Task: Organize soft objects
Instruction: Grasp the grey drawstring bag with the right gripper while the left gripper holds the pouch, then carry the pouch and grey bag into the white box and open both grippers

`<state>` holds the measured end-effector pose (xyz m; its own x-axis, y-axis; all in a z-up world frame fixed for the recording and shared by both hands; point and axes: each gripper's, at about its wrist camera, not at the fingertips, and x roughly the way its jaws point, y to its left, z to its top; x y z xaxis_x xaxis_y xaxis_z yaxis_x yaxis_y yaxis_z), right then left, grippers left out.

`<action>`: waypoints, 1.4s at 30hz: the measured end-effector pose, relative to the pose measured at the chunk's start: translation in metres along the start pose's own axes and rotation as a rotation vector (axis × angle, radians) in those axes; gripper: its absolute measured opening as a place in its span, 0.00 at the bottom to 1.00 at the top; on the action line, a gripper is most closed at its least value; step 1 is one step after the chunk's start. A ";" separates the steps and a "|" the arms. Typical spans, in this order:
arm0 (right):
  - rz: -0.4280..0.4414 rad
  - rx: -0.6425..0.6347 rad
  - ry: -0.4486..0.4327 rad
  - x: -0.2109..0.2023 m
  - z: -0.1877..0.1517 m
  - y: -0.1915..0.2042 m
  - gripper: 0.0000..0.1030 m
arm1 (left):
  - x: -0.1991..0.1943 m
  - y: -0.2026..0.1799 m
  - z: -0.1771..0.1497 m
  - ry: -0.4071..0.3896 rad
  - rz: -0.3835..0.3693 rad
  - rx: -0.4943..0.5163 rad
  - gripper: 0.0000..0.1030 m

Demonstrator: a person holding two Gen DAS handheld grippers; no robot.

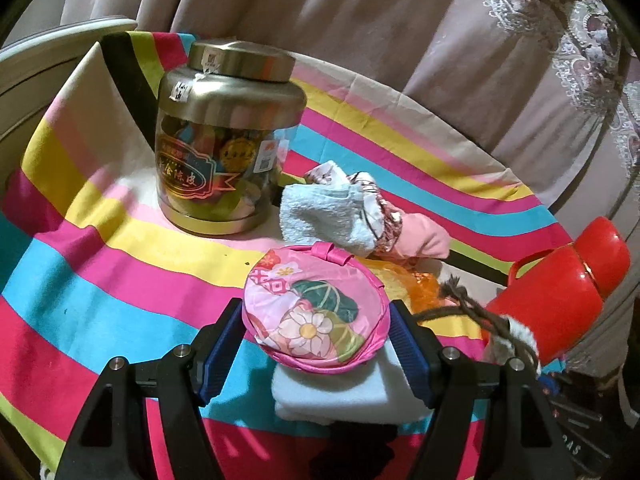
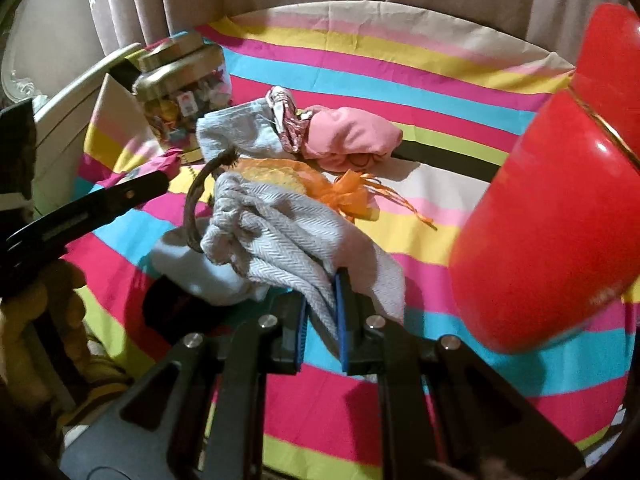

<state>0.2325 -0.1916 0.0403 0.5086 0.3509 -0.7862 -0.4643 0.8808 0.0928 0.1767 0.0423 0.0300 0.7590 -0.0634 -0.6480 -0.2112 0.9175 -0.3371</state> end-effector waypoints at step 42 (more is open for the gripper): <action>-0.210 0.331 -0.078 -0.153 -0.123 -0.104 0.15 | -0.081 -0.187 -0.086 0.114 -0.301 0.305 0.70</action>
<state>0.1137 -0.3759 0.0759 0.6267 0.1645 -0.7617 -0.0922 0.9863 0.1371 0.1015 -0.1581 0.0865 0.6827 -0.3730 -0.6283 0.2134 0.9242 -0.3169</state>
